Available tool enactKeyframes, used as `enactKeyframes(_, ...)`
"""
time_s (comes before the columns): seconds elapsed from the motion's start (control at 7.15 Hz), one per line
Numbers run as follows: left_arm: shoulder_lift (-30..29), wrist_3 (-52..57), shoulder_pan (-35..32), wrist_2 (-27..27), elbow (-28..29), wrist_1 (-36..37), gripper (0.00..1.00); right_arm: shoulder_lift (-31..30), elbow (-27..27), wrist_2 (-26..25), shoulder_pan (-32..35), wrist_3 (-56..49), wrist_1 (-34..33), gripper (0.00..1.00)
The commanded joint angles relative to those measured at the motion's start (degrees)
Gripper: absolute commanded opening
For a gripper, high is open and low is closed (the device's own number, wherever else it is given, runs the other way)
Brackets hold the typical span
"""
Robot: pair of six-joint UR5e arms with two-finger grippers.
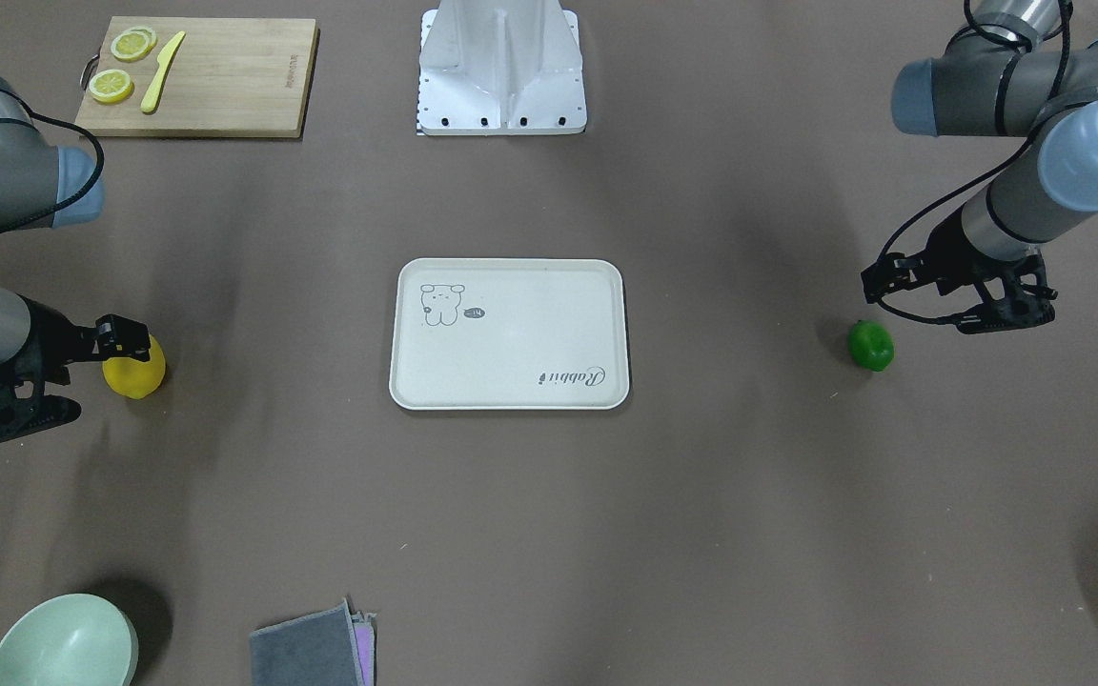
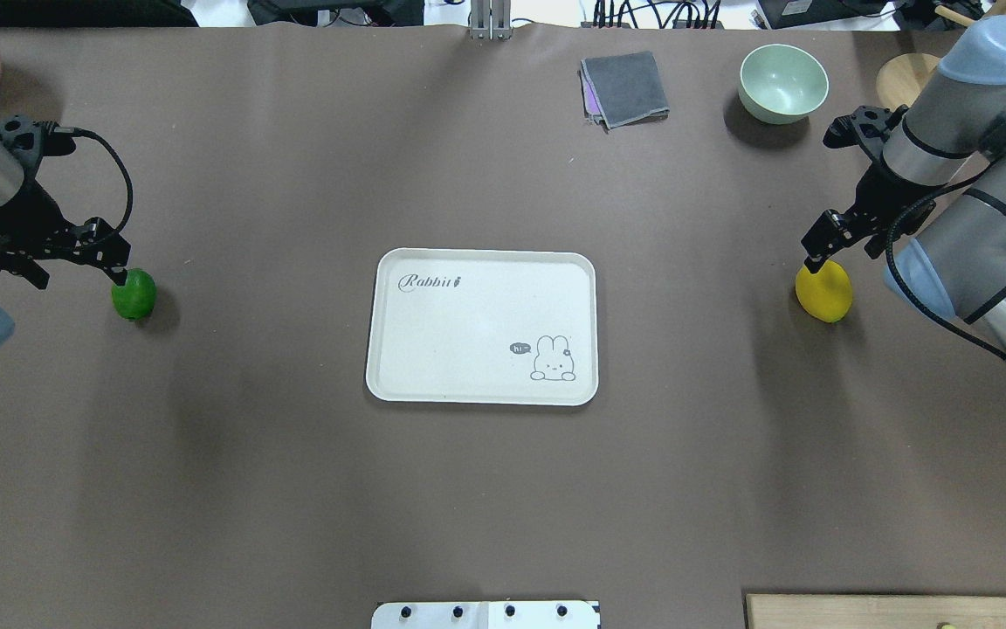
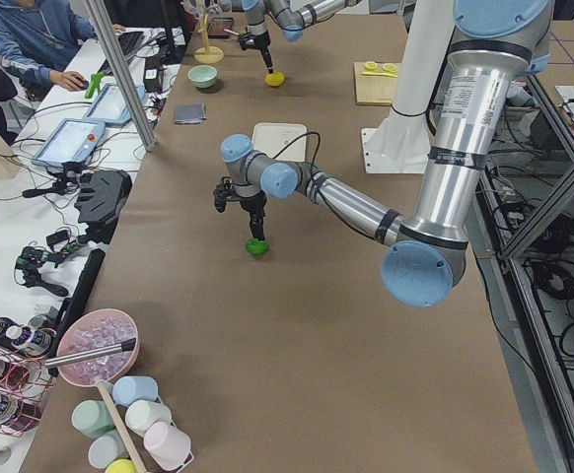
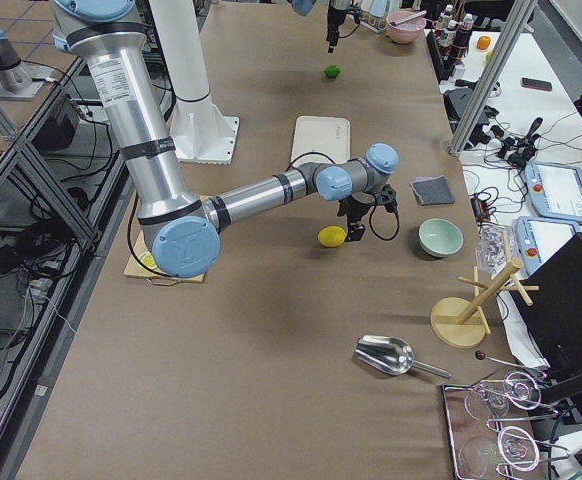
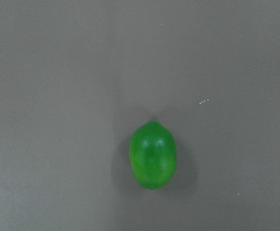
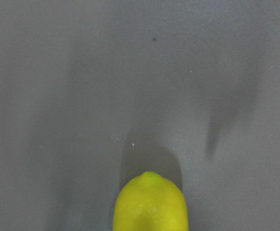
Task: Place all lemons on tray
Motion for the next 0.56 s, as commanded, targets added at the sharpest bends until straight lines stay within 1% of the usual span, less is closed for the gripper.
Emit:
enactKeyframes(0.0, -0.14, -0.84, 0.5, 0.69, 4.08, -5.1, 0.97, 0.66, -1.72, -0.21, -1.37, -0.09, 0.1, 0.99)
enactKeyframes(0.14, -0.32, -2.15, 1.28, 0.78, 5.67, -7.05, 0.97, 1.19, -2.16, -2.04, -2.68, 0.0, 0.1, 0.99)
enactKeyframes(0.28, -0.14, -3.81, 1.9, 0.78, 6.73, -9.15, 0.97, 1.28, -3.04, -2.14, -3.48, -0.35, 0.1, 0.99)
enactKeyframes(0.42, 0.12, -5.75, 2.95, 1.91, 7.0, -11.35, 0.97, 1.19, -3.57, -2.14, -3.66, -0.61, 0.1, 0.99)
